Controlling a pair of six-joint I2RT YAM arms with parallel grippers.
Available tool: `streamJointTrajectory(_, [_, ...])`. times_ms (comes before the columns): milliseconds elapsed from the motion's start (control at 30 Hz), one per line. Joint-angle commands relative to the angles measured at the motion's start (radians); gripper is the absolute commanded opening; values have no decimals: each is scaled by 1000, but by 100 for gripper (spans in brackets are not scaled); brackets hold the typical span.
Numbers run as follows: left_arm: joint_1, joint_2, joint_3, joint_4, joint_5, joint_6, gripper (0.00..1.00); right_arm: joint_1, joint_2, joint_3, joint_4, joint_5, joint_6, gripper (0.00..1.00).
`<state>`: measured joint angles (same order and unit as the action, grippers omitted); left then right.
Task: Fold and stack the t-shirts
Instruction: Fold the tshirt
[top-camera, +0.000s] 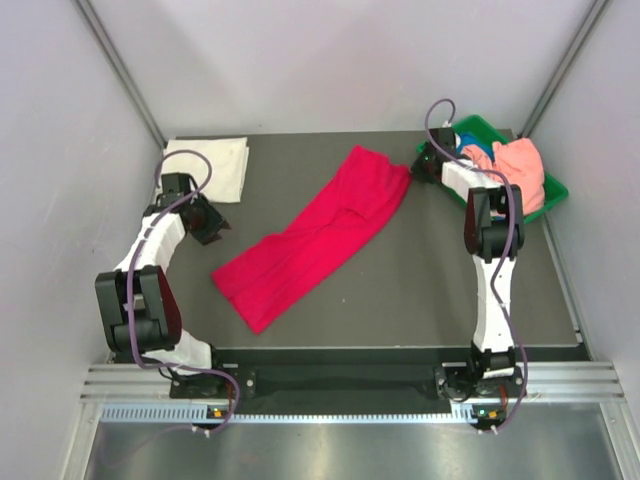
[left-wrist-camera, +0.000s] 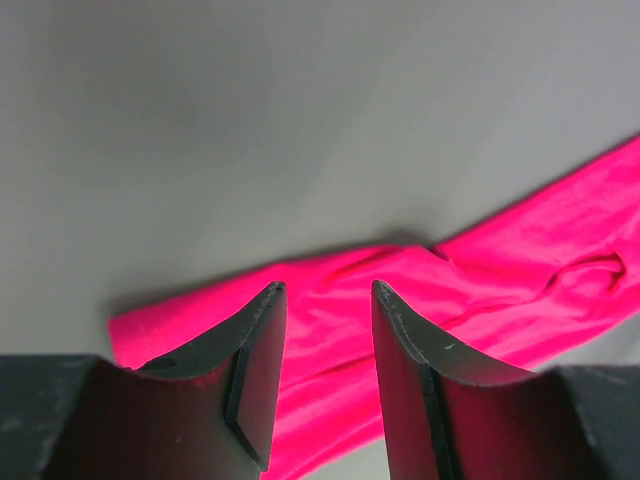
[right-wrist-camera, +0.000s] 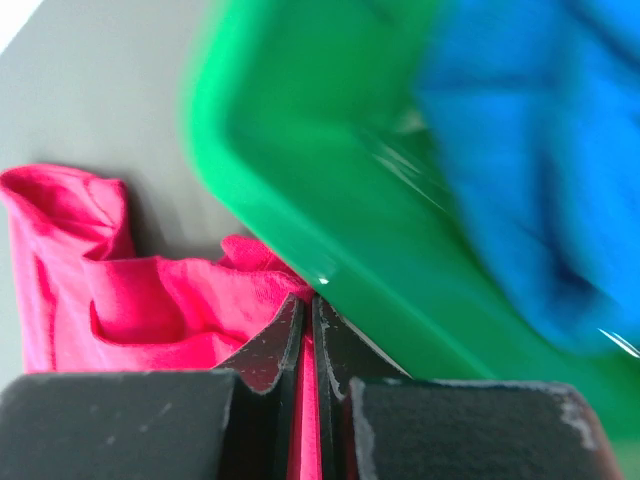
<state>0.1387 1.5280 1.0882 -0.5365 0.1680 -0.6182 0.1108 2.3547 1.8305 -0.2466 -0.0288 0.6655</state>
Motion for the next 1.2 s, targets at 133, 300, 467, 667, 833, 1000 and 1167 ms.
streamJointTrajectory(133, [15,-71,-79,110,-91,-54,45,17,173,214,41,-46,29,0])
streamJointTrajectory(300, [22,-83,-123,130,-84,-94,45,17,268,424,33,-17,39,0])
streamJointTrajectory(467, [19,-109,-168,147,-131,-132,44,17,319,523,75,23,36,0])
streamJointTrajectory(667, [19,-101,-208,188,-87,-118,44,17,390,599,138,9,-4,2])
streamJointTrajectory(833, [21,-130,-261,228,-67,-115,44,26,310,570,116,0,-49,19])
streamJointTrajectory(1000, [19,-164,-287,312,36,-129,45,67,65,408,41,21,-102,35])
streamJointTrajectory(1167, [21,-140,-300,346,103,-120,45,141,-211,97,-135,133,0,45])
